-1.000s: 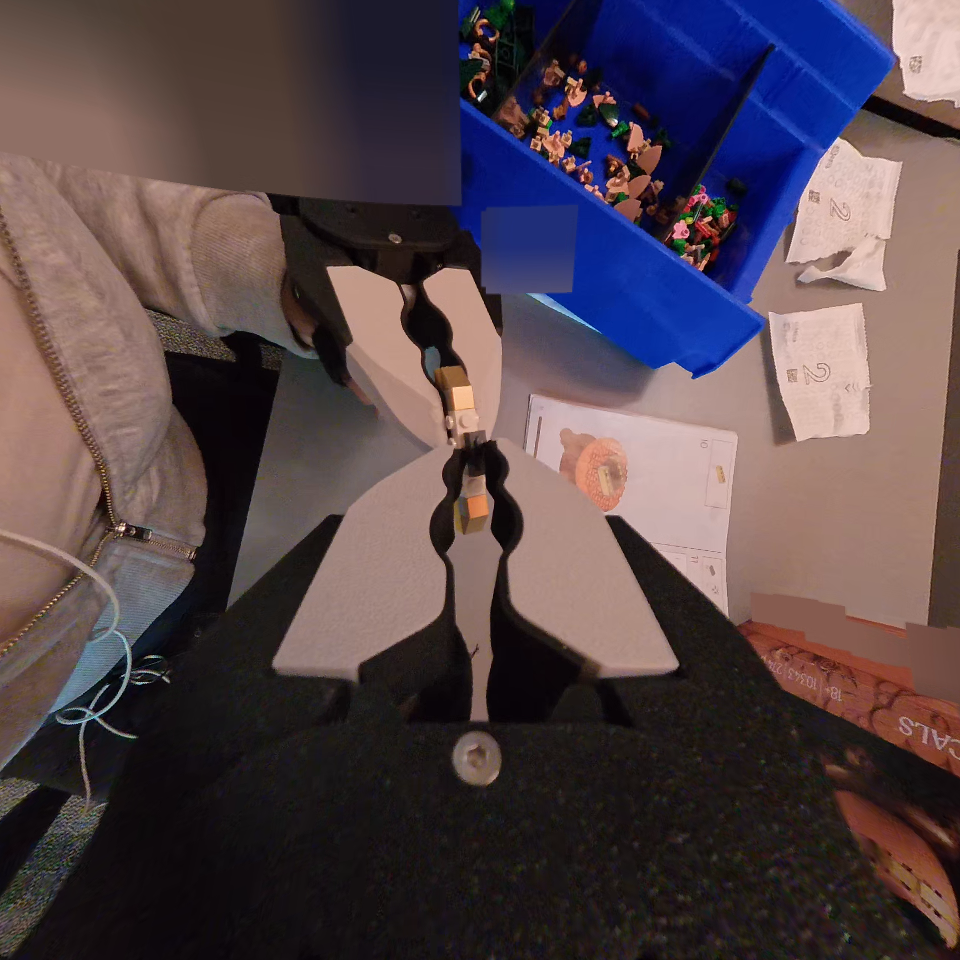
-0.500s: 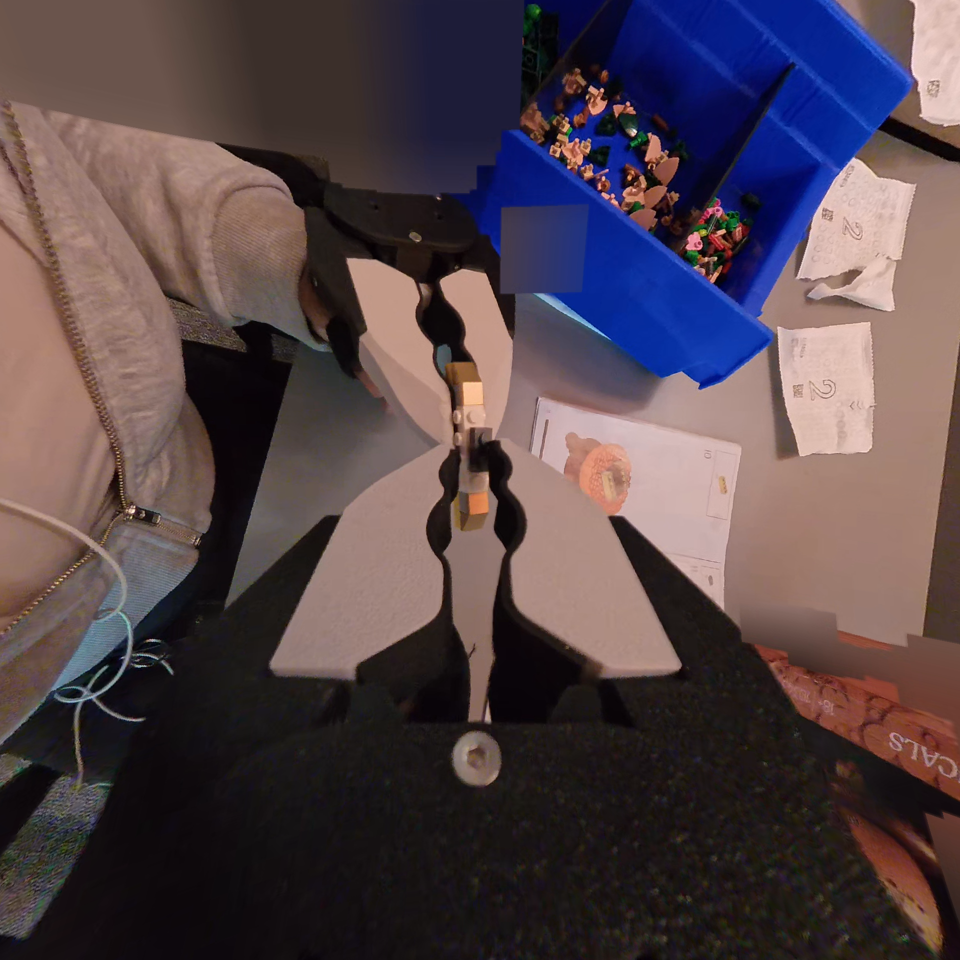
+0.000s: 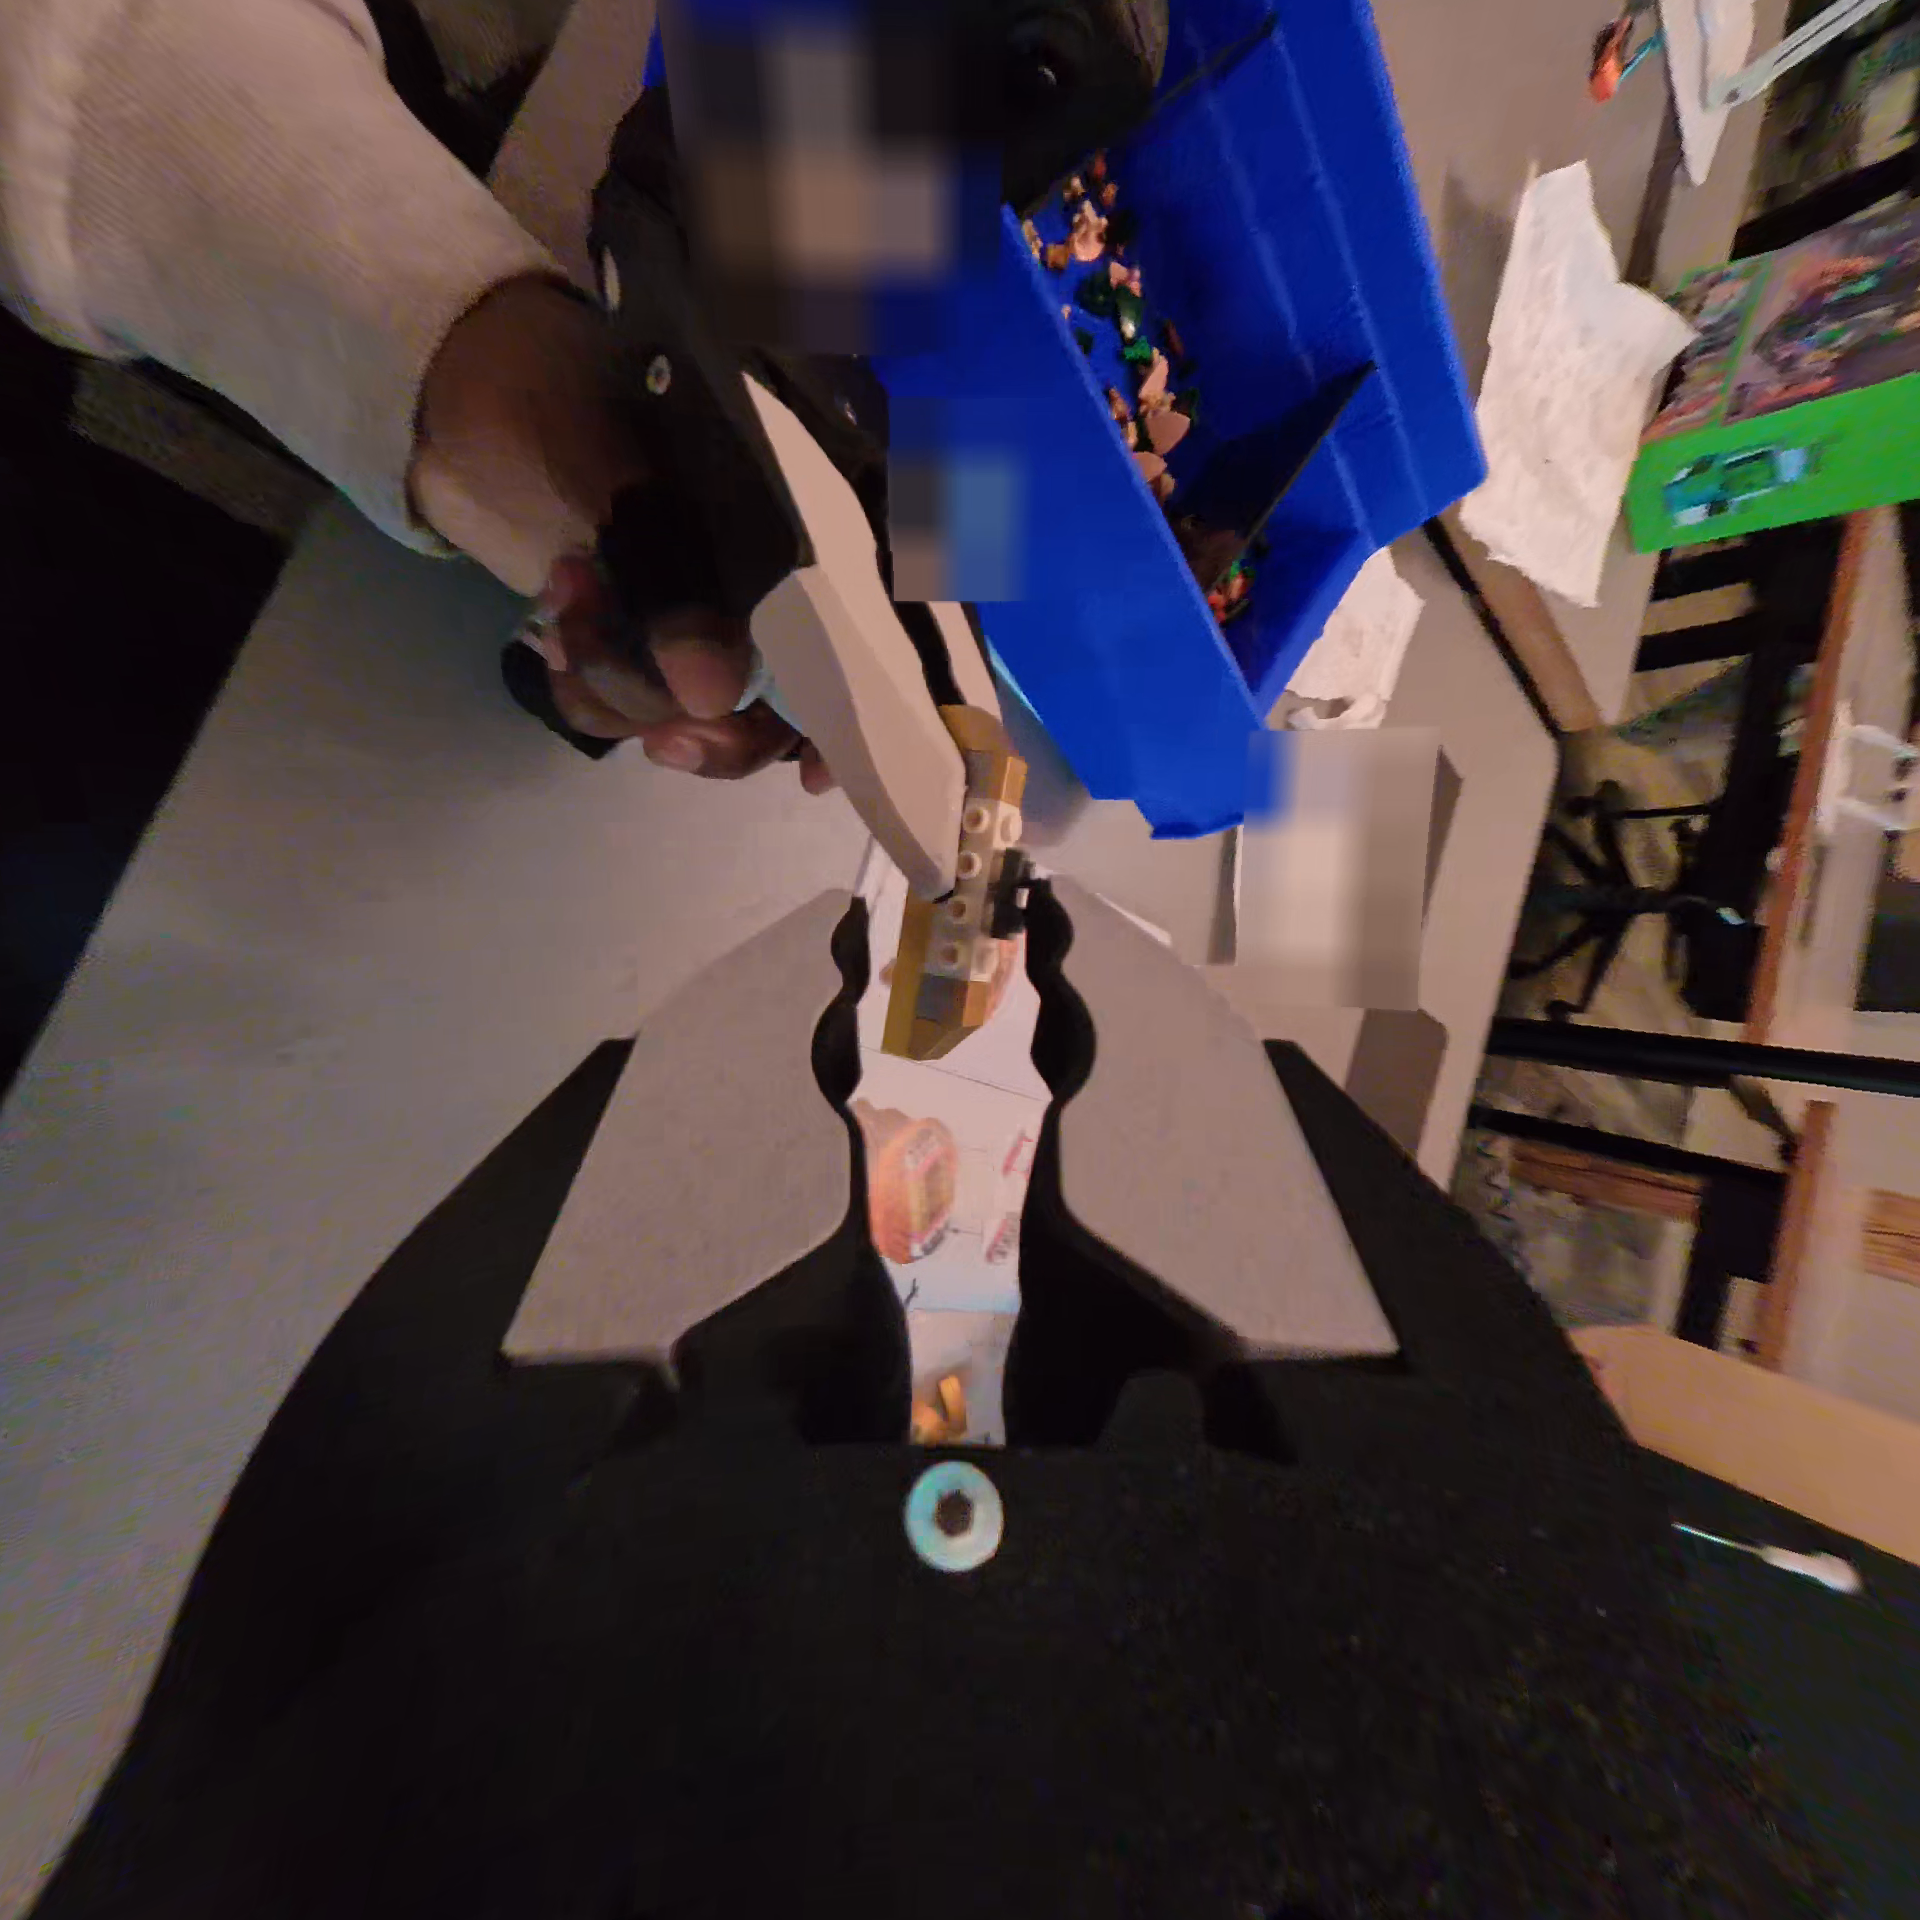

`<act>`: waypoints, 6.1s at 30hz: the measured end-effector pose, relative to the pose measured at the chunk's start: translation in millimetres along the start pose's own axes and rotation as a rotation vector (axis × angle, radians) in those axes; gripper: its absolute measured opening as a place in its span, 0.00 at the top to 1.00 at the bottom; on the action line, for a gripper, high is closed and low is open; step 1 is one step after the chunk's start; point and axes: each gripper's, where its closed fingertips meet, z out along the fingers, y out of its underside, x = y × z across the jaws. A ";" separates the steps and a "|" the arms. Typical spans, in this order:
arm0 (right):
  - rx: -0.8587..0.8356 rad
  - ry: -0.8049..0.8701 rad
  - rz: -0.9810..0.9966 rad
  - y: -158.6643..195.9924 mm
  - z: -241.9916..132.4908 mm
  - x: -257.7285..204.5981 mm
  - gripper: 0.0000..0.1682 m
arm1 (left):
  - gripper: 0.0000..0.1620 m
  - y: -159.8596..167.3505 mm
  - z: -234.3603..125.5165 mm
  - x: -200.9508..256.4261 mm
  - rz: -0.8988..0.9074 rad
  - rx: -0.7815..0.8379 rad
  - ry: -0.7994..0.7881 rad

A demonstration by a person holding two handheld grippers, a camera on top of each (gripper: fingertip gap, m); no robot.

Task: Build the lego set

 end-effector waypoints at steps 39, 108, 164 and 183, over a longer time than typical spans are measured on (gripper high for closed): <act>0.055 0.232 0.231 35.2 8.0 -6.3 0.87 | 0.78 23.2 7.4 3.4 0.019 -0.224 -0.057; 0.394 -0.158 0.398 31.1 -14.7 -53.6 0.89 | 0.87 52.2 9.6 29.6 0.370 -0.331 0.122; 0.530 -0.173 0.428 23.1 -26.2 -64.5 0.88 | 0.87 57.5 14.1 48.0 0.398 -0.311 0.230; 0.389 0.169 0.172 39.0 -35.3 -53.0 0.89 | 0.75 51.2 18.4 51.7 0.301 -0.317 0.226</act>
